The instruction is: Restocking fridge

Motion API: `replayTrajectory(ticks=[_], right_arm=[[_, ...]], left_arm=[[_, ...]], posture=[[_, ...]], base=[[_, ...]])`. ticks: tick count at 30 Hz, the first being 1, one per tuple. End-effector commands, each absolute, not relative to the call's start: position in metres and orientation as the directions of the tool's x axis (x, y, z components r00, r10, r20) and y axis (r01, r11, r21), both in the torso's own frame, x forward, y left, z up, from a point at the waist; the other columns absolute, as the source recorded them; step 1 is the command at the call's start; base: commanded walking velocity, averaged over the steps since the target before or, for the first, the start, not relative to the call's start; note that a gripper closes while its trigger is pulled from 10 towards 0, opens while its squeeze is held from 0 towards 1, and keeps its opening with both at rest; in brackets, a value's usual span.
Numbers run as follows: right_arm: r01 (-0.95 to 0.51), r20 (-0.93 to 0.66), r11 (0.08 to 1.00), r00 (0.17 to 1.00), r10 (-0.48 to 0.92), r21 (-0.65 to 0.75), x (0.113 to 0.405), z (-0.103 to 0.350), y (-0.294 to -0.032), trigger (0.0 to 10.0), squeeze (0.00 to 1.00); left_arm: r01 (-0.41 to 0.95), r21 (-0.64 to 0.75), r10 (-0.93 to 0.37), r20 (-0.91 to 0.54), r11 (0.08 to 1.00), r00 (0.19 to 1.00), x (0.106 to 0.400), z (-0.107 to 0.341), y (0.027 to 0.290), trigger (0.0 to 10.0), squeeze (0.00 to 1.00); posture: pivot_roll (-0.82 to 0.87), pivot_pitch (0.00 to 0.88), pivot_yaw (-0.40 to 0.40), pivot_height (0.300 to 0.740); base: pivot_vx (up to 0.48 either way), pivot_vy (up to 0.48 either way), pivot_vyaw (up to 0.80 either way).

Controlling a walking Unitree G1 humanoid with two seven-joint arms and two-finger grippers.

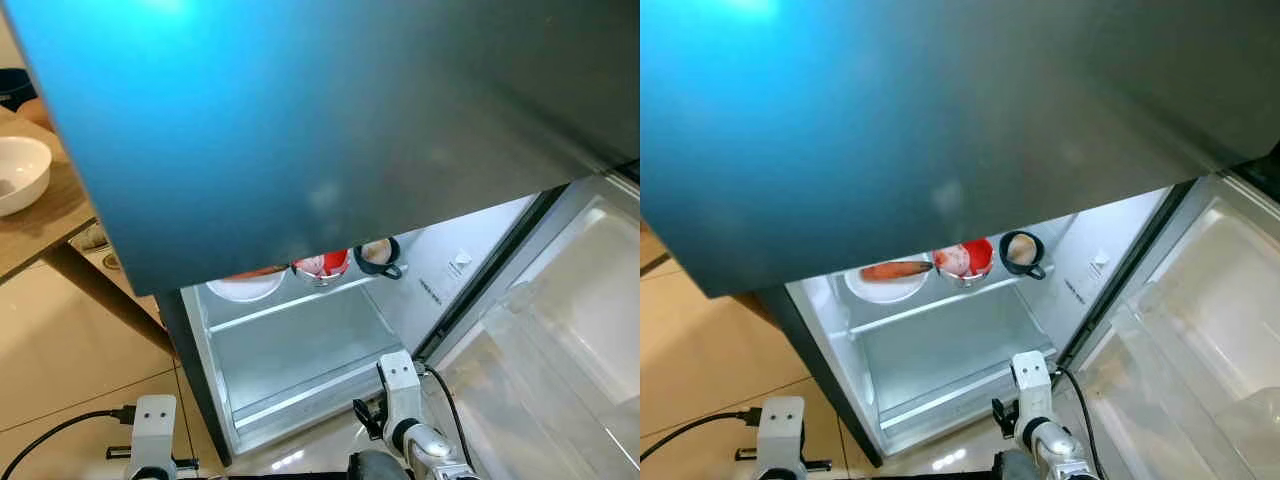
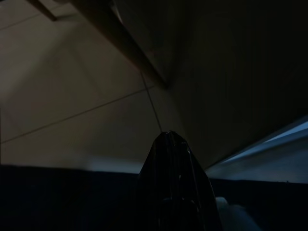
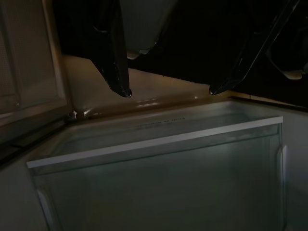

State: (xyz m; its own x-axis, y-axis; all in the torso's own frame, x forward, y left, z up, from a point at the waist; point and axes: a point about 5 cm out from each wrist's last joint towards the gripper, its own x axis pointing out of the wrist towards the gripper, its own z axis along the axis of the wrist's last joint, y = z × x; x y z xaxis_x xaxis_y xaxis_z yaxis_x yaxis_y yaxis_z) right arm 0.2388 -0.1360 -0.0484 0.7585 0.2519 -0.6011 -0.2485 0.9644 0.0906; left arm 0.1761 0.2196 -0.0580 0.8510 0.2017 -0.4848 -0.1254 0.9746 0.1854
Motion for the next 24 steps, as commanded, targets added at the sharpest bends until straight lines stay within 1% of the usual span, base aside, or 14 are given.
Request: replayTrajectory(ticks=[1, 19, 22, 24], right_arm=[[-0.247, -0.597, 0.965, 0.762, 0.252, 0.093, 0.2376, -0.0487, -0.1372, 10.0, 0.00], [-0.250, -0.581, 0.960, 0.766, 0.277, 0.128, 0.2381, -0.0475, -0.1355, 10.0, 0.00], [-0.274, -0.579, 0.956, 0.765, 0.280, 0.100, 0.2386, -0.0468, -0.1354, 10.0, 0.00], [-0.242, -0.590, 0.965, 0.767, 0.253, 0.099, 0.2382, -0.0480, -0.1375, 10.0, 0.00]], left_arm=[[-0.105, 0.174, 0.180, -0.502, 0.979, 0.846, 0.1703, -0.0624, 0.2125, 10.0, 0.00], [-0.098, 0.179, 0.176, -0.496, 0.979, 0.850, 0.1706, -0.0618, 0.2118, 10.0, 0.00], [-0.099, 0.179, 0.176, -0.494, 0.979, 0.851, 0.1713, -0.0615, 0.2118, 10.0, 0.00], [-0.100, 0.178, 0.177, -0.493, 0.979, 0.852, 0.1716, -0.0613, 0.2118, 10.0, 0.00]], posture=[[-0.02, 0.074, -0.079, 0.656], [-0.02, 0.075, -0.079, 0.656], [-0.02, 0.076, -0.079, 0.670], [-0.02, 0.074, -0.079, 0.680]], base=[[0.000, 0.000, 0.00], [0.000, 0.000, 0.00], [0.000, 0.000, 0.00], [0.000, 0.000, 0.00]])
